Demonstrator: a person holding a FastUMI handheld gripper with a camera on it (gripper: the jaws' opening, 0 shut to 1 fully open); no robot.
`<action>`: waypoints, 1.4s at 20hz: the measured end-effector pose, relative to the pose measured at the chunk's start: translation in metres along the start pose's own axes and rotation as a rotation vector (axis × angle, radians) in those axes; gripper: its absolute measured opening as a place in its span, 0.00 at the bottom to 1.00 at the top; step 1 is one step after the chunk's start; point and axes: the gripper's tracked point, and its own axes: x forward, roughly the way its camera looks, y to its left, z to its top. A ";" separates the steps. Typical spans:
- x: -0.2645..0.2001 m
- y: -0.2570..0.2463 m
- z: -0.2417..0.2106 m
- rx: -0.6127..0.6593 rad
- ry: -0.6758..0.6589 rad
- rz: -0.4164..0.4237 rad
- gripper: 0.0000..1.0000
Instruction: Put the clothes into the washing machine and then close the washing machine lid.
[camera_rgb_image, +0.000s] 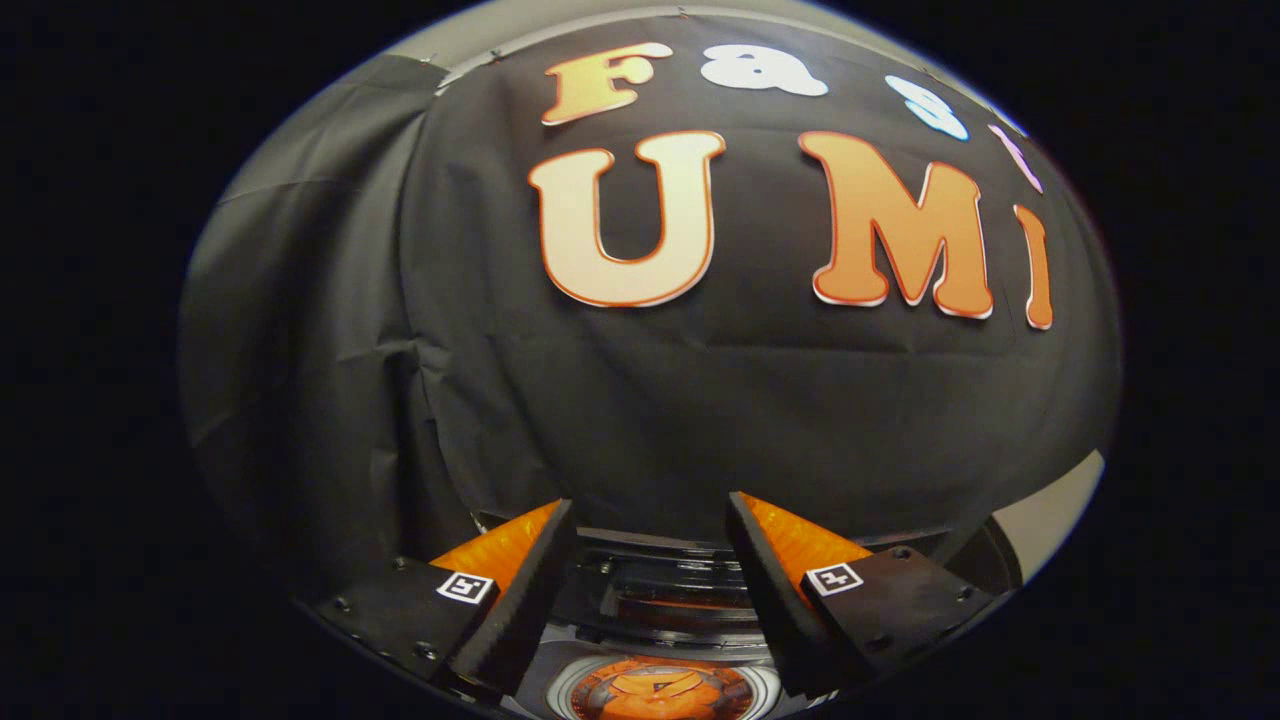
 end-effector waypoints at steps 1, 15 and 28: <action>0.008 -0.007 0.000 0.017 0.004 -0.020 0.98; 0.075 -0.051 -0.022 0.039 0.089 -0.099 0.98; 0.050 -0.047 -0.029 0.057 0.118 -0.069 0.99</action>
